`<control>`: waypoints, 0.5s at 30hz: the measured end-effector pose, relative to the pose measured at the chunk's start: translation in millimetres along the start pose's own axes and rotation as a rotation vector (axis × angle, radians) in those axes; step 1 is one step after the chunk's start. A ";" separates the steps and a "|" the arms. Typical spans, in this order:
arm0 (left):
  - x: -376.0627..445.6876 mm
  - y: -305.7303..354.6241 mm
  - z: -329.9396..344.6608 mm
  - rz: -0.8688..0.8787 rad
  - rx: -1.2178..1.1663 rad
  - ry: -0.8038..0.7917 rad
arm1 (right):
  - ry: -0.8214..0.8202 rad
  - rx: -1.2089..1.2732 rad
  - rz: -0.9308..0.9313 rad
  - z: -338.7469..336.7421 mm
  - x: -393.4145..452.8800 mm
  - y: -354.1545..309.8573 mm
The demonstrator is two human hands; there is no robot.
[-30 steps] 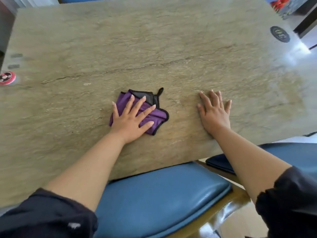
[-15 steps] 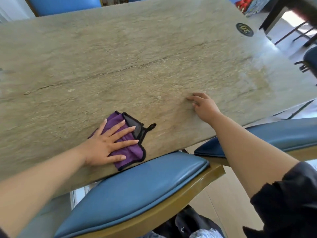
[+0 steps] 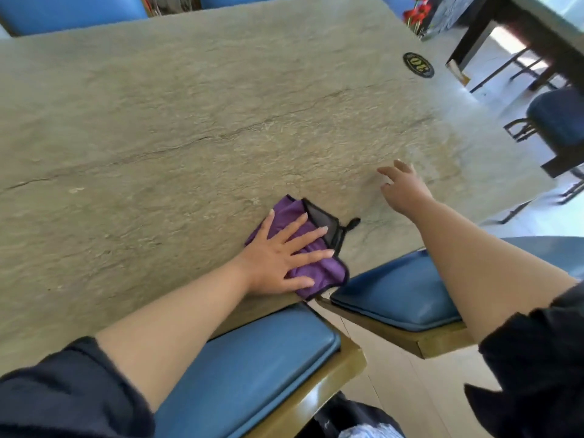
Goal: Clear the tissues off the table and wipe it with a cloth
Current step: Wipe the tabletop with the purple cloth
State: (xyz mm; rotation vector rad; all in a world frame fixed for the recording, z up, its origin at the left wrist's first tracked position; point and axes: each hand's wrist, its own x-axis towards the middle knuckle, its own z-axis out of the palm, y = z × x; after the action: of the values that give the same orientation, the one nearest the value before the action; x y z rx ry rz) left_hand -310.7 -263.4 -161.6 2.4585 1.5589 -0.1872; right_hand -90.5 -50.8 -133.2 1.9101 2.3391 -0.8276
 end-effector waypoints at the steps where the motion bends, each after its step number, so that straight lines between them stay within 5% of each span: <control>1: -14.0 -6.0 2.5 0.051 0.014 -0.006 | -0.025 -0.011 0.006 0.3 3.5 2.7; 4: -56.1 -40.9 4.4 0.051 0.022 -0.035 | -0.038 0.032 0.061 11.8 8.4 -3.7; 7: -63.3 -77.5 -0.1 -0.218 -0.047 -0.047 | -0.016 0.023 0.113 21.4 10.0 -10.5; 11: 4.6 -89.4 -10.2 -0.655 -0.119 0.006 | -0.047 0.048 0.126 20.2 16.8 -9.9; 15: 71.9 -75.0 -19.5 -0.727 -0.151 0.014 | -0.073 0.068 0.116 17.9 20.2 -9.1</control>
State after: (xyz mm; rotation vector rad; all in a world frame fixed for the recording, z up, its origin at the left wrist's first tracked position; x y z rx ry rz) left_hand -347.9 -164.8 -167.9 1.6868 2.3051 -0.1566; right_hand -109.7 -40.6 -151.7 1.9834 2.1628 -0.9602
